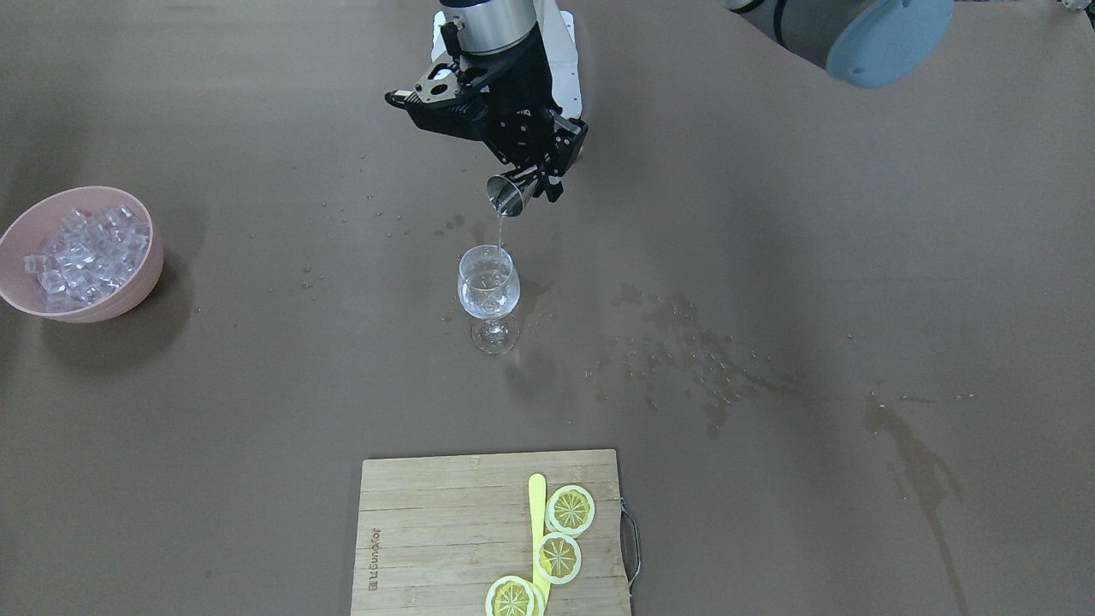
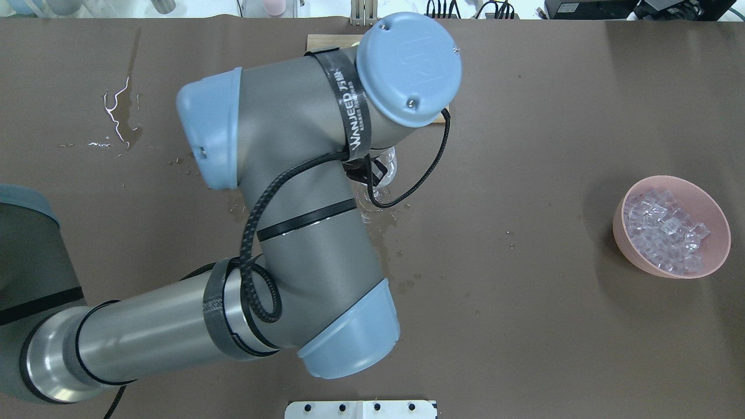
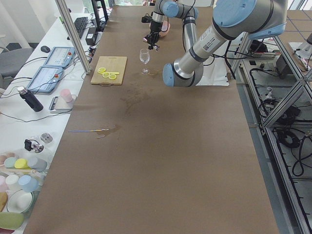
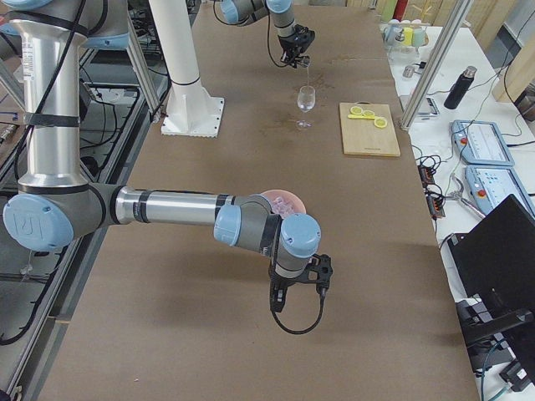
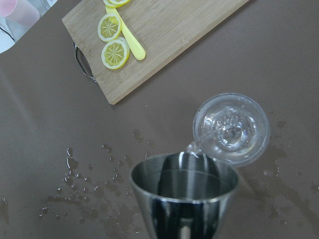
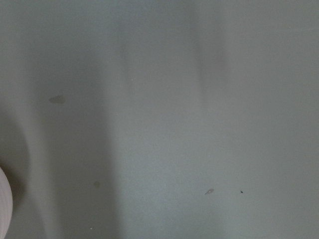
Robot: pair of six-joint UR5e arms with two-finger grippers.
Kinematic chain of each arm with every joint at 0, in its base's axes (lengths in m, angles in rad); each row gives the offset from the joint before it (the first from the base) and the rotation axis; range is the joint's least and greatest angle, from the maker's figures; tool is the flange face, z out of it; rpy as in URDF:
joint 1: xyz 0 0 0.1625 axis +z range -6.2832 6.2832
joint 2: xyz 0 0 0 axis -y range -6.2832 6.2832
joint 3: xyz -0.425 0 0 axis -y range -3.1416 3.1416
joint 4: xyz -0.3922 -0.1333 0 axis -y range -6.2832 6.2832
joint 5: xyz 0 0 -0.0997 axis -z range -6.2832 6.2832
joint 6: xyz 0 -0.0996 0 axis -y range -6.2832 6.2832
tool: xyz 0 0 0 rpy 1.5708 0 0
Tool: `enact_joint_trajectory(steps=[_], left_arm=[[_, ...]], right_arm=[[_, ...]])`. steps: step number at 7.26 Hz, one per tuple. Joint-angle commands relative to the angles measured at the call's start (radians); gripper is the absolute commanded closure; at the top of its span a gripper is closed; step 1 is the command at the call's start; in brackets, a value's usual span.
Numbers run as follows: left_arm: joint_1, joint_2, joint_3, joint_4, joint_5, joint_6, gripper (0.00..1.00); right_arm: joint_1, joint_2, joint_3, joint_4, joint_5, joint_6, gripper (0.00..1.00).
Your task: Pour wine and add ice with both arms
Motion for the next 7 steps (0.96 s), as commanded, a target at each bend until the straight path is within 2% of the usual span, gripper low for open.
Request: enact_joint_trajectory(steps=[1, 5, 7], left_arm=[[-0.002, -0.045, 0.059, 0.046, -0.003, 0.012, 1.0], [-0.005, -0.117, 0.156, 0.153, 0.0, 0.064, 1.0], [-0.005, -0.129, 0.162, 0.178, 0.0, 0.064, 1.0]], right_arm=[[0.0, 0.001, -0.002, 0.0, 0.0, 0.001, 0.0], [0.0, 0.001, -0.006, 0.0, 0.015, 0.001, 0.0], [0.0, 0.003, -0.006, 0.0, 0.015, 0.001, 0.0]])
